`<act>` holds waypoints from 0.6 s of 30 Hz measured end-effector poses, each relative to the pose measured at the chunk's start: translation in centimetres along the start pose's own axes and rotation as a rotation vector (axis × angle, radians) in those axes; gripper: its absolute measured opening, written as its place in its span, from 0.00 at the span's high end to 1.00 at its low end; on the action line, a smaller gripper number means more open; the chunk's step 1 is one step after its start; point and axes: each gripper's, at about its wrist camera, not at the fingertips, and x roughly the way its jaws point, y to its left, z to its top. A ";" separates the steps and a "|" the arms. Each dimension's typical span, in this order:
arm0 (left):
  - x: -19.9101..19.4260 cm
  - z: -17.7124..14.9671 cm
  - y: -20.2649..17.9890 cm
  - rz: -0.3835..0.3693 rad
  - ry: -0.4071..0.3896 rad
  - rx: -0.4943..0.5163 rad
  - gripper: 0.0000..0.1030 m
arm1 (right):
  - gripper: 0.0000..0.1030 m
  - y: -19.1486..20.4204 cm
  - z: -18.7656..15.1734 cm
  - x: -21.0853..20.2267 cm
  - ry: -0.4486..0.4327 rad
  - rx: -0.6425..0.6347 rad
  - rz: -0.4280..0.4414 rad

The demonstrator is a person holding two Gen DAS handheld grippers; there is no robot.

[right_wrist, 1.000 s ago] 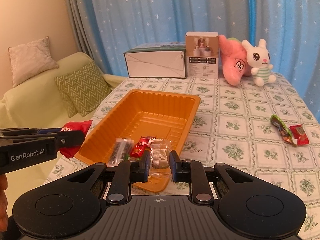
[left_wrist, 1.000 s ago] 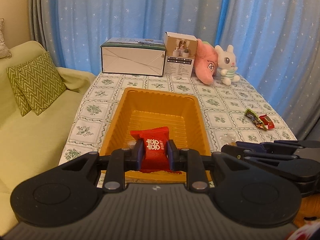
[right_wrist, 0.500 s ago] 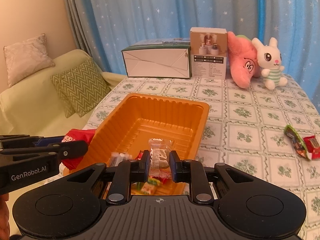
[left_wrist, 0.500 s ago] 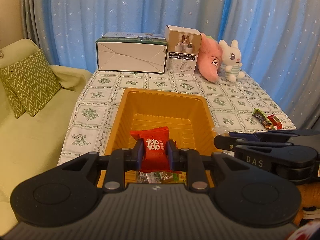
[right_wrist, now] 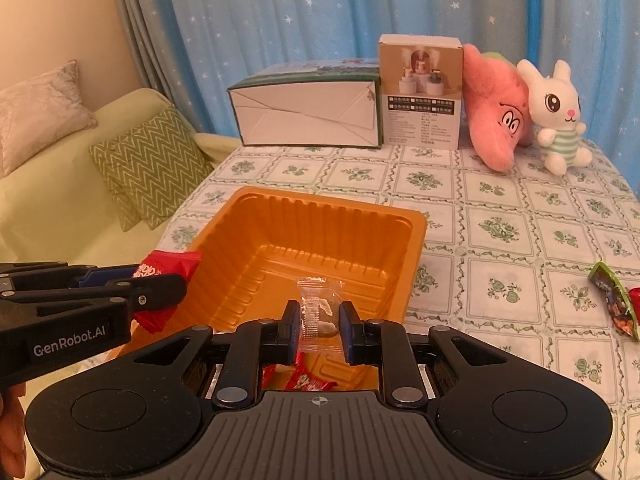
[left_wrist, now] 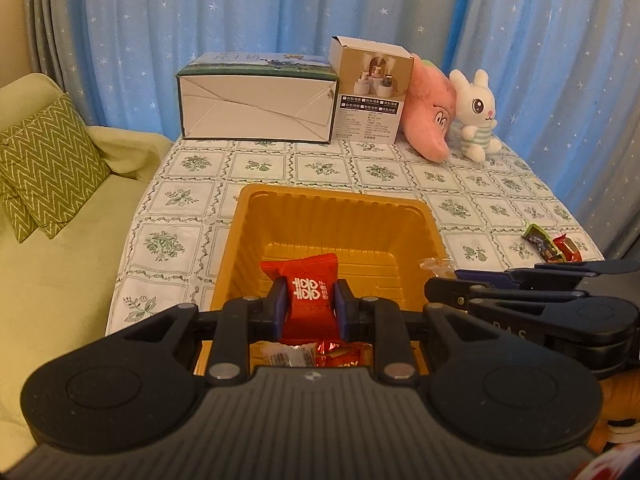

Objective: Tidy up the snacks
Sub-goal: 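Open both tools to drop the candies into the orange tray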

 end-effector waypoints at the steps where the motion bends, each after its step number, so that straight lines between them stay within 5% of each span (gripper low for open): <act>1: 0.3 0.2 0.0 -0.002 0.002 0.004 0.79 | 0.80 -0.2 0.1 0.2 0.001 0.006 -0.001; 12: 3.4 0.7 -0.5 -0.020 0.047 0.028 0.78 | 0.80 -1.5 0.5 1.8 0.013 0.041 0.003; 18: 3.4 0.3 -0.3 0.002 0.048 0.038 0.65 | 0.79 -1.6 0.5 2.0 0.016 0.048 0.006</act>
